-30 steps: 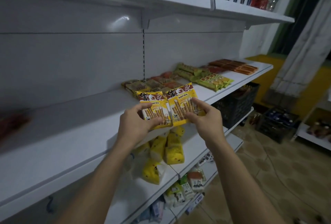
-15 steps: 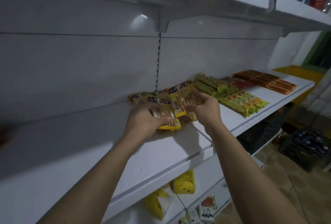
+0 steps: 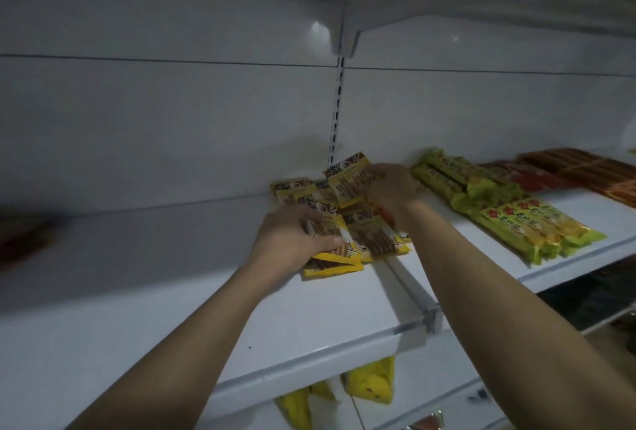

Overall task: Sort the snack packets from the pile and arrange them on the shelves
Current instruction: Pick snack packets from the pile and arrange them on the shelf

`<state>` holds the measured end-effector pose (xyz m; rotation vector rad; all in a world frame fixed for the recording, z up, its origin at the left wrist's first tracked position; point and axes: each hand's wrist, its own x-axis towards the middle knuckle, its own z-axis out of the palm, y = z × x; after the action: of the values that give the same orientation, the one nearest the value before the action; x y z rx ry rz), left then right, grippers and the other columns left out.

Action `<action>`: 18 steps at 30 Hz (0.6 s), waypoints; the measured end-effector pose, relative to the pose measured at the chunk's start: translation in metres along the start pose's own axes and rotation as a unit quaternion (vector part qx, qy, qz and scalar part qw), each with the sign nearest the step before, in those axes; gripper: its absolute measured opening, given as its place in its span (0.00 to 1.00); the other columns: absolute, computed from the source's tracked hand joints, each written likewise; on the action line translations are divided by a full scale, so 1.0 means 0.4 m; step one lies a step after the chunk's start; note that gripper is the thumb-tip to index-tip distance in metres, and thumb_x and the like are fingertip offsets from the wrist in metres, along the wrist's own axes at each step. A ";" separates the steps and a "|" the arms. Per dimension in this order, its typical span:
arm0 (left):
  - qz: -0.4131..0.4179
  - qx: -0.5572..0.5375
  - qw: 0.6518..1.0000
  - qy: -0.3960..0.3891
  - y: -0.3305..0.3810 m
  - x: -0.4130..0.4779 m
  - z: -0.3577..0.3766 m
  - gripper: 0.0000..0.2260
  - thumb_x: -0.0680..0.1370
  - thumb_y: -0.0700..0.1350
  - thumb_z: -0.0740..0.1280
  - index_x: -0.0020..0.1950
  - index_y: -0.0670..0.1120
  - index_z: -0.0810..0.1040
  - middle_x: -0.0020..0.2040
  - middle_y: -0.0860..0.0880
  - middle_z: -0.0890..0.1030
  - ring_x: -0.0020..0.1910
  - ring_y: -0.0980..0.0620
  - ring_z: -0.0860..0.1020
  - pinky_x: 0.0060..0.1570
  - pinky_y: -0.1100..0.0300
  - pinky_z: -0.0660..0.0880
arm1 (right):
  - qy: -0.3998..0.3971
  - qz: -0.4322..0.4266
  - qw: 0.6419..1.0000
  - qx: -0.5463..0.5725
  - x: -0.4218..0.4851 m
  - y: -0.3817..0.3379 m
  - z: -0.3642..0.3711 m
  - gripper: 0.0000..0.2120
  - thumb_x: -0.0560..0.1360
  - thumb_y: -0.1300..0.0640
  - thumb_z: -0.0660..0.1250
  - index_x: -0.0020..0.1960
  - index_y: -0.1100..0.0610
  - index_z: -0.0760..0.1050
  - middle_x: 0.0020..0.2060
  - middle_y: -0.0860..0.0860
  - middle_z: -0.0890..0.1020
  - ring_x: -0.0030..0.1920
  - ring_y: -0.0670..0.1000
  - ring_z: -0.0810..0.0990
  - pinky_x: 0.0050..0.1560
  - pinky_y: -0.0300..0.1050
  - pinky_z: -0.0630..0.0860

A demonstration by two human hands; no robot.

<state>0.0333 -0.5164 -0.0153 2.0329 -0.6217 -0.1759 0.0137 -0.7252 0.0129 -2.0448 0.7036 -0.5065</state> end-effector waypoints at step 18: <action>-0.016 0.192 0.980 -0.041 0.002 -0.041 0.063 0.17 0.80 0.57 0.63 0.68 0.57 0.75 0.67 0.53 0.77 0.59 0.55 0.75 0.50 0.66 0.66 | -0.107 -0.151 0.950 -0.252 0.110 0.086 0.026 0.14 0.77 0.53 0.67 0.60 0.59 0.77 0.56 0.55 0.82 0.55 0.56 0.80 0.47 0.43 0.72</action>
<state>0.0099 -0.5279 -0.0299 2.4181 -0.7178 -0.1677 0.0433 -0.7625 -0.0179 -2.6643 0.4135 -0.2810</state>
